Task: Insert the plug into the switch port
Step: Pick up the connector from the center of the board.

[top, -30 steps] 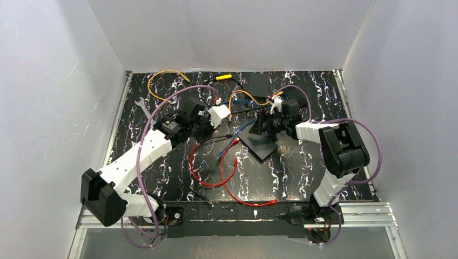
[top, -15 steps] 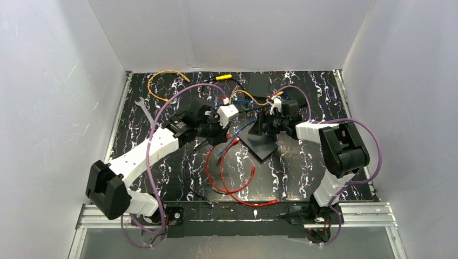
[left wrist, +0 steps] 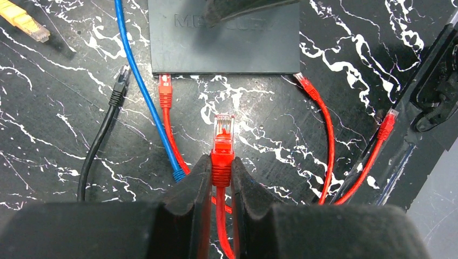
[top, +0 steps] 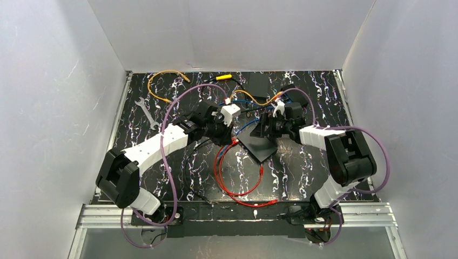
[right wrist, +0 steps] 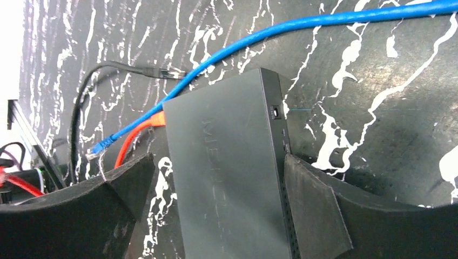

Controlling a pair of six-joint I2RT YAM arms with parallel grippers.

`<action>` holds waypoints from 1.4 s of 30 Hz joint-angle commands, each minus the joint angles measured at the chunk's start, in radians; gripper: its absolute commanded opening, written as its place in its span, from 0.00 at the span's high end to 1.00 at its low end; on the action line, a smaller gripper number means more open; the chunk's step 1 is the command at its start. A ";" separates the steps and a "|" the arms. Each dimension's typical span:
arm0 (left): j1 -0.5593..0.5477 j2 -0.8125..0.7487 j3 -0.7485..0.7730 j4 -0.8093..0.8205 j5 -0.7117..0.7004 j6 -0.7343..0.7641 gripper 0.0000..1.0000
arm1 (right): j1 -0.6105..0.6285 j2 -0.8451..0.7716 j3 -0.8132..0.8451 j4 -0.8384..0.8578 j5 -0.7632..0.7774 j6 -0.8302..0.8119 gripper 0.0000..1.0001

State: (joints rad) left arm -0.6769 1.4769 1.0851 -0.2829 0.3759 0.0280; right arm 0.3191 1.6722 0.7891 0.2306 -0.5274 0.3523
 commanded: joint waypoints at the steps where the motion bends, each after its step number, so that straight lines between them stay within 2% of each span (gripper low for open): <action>1: -0.012 -0.015 0.003 0.005 -0.034 -0.020 1.00 | 0.008 -0.104 -0.026 0.029 -0.029 0.048 0.03; 9: -0.040 -0.100 0.026 -0.045 -0.168 0.020 1.00 | 0.033 -0.231 -0.044 0.024 -0.018 0.047 0.04; 16: -0.052 -0.206 0.170 -0.248 -0.313 0.071 1.00 | 0.035 -0.268 -0.048 0.016 -0.001 0.044 0.04; 21: -0.052 -0.263 0.334 -0.450 -0.534 0.127 1.00 | 0.037 -0.261 -0.048 0.024 -0.016 0.047 0.04; 26: -0.053 -0.271 0.410 -0.535 -0.812 0.201 1.00 | 0.038 -0.272 -0.050 0.027 -0.014 0.047 0.04; 29: -0.062 -0.249 0.396 -0.532 -0.930 0.234 1.00 | 0.040 -0.278 -0.051 0.030 -0.014 0.051 0.04; 32: -0.088 -0.225 0.326 -0.476 -0.986 0.270 1.00 | 0.045 -0.286 -0.053 0.040 -0.007 0.059 0.04; 37: -0.126 -0.220 0.146 -0.243 -0.994 0.316 1.00 | 0.056 -0.303 -0.071 0.084 0.002 0.096 0.05; 42: -0.168 -0.221 0.023 -0.098 -0.955 0.324 1.00 | 0.079 -0.308 -0.101 0.179 0.005 0.192 0.06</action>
State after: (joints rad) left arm -0.8146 1.2827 1.1580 -0.5426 -0.5659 0.3248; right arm 0.3771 1.3956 0.7151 0.2859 -0.5262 0.4549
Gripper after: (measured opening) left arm 0.116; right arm 0.948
